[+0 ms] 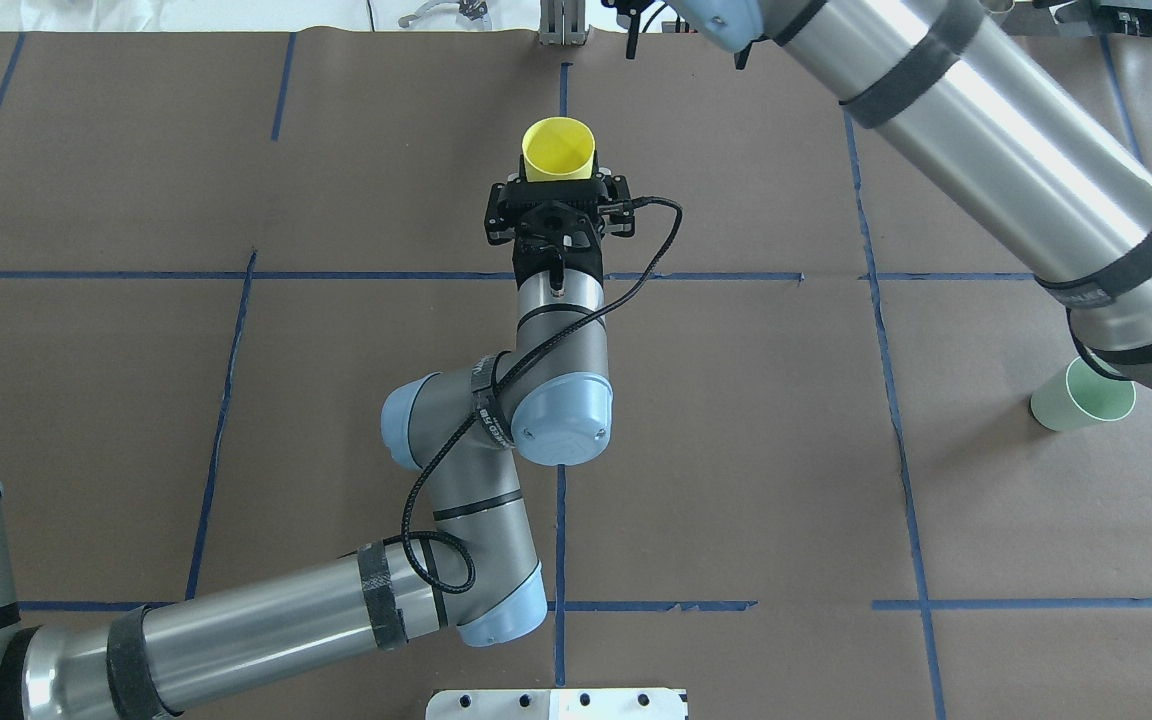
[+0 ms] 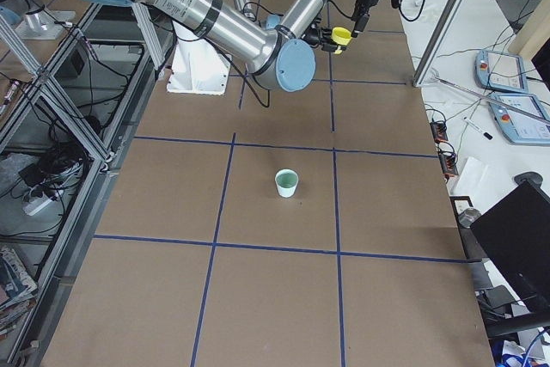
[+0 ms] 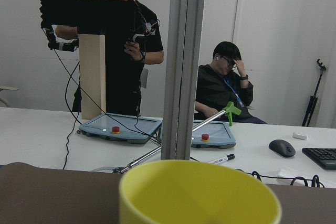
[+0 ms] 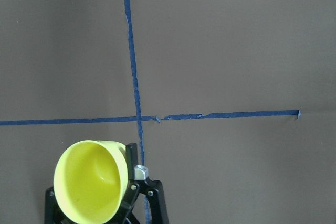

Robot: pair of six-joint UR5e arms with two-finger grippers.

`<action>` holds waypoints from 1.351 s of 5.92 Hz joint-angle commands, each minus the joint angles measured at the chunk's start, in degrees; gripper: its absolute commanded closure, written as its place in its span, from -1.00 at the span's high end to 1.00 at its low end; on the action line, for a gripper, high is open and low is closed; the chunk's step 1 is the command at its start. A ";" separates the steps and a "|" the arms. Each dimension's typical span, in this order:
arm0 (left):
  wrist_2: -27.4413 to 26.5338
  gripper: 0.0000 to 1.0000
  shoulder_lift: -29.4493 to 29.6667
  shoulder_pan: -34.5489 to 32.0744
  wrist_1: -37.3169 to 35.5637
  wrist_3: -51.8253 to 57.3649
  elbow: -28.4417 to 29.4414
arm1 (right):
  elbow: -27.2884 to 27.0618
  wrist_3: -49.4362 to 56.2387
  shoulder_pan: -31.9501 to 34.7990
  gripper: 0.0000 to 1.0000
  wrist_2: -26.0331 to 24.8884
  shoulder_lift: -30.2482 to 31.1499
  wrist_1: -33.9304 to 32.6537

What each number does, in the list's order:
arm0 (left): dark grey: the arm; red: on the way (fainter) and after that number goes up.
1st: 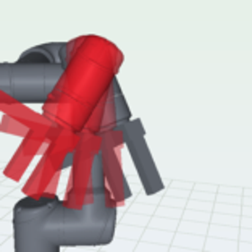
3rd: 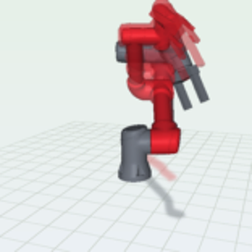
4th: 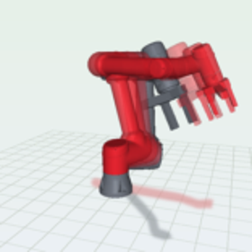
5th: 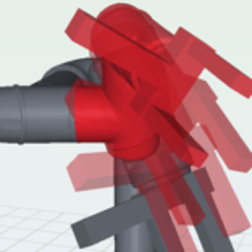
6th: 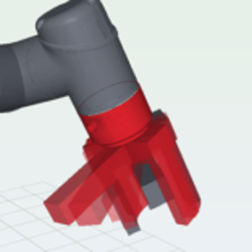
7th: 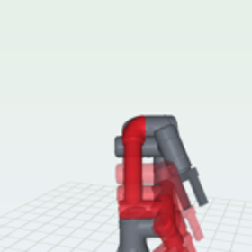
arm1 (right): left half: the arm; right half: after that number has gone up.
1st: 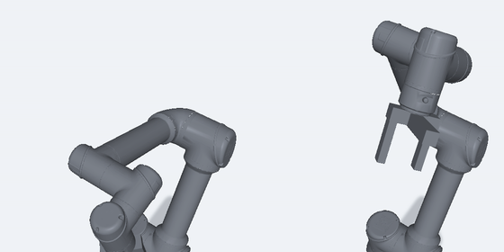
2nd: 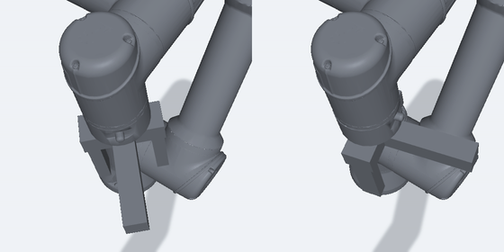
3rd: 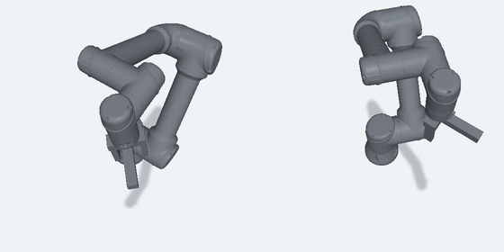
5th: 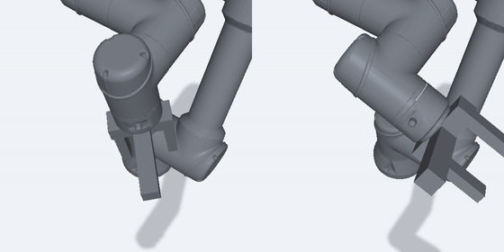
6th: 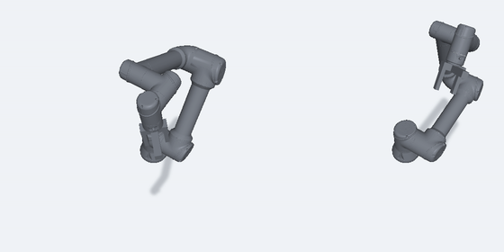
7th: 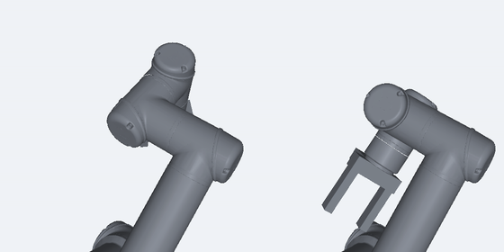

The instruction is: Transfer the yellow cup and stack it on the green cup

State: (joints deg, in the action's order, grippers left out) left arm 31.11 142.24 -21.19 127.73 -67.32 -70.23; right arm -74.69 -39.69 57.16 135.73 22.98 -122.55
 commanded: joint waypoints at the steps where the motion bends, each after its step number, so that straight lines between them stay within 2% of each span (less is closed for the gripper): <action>1: 0.09 -0.26 -0.04 0.01 0.06 -0.01 0.01 | 4.46 0.23 -3.10 0.98 -0.46 -2.23 0.38; 2: 0.09 -0.25 -0.12 0.01 0.06 -0.01 0.01 | 5.43 0.92 -3.98 0.98 -1.16 -2.15 1.78; 3: 0.09 -0.25 -0.12 0.01 0.06 -0.01 -0.08 | 8.66 0.76 -4.51 0.98 -1.25 -2.23 6.84; 5: 0.09 -0.25 -0.39 0.09 0.06 -0.01 -0.08 | 9.21 0.76 -5.65 0.97 -2.13 -2.23 7.86; 8: 0.18 -0.25 -0.47 0.09 0.23 -0.01 -0.08 | 14.13 -0.04 -7.50 0.78 -2.83 -3.99 11.88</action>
State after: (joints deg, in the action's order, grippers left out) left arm 31.23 141.83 -21.09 127.85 -67.33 -70.37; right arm -61.76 -39.55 50.36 133.36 19.16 -112.37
